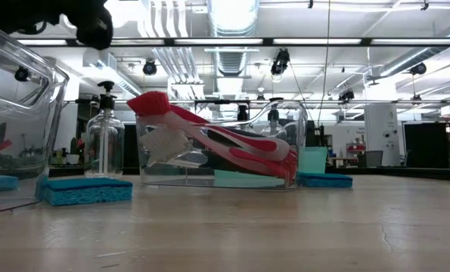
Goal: Pick & Place Kitchen Sink Supplies
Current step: Put the blue sponge into the bottom transparent bin
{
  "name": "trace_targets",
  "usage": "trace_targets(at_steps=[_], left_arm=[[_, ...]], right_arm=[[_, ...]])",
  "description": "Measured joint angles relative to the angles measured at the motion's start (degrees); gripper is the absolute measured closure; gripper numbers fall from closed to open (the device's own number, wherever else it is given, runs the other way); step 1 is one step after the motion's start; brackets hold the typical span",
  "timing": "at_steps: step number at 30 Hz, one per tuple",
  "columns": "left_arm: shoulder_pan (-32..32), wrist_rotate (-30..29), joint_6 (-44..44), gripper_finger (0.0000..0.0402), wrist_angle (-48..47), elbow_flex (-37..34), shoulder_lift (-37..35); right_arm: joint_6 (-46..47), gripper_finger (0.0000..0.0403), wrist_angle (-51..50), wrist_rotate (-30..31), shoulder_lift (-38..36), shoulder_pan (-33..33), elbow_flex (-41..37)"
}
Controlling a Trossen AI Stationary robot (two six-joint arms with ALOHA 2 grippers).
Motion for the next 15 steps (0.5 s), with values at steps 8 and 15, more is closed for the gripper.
trace_targets(at_steps=[8,15], left_arm=[[0.0,8.8,0.0,0.0199,0.3,2.0,2.8],[-0.1,7.4,-0.4,0.02,1.0,2.6,3.2]], right_arm=[[0.6,0.0394,-0.1,0.0,0.0,0.1,-0.3],[0.0,0.0394,0.0,0.0,0.0,0.1,-0.4]])
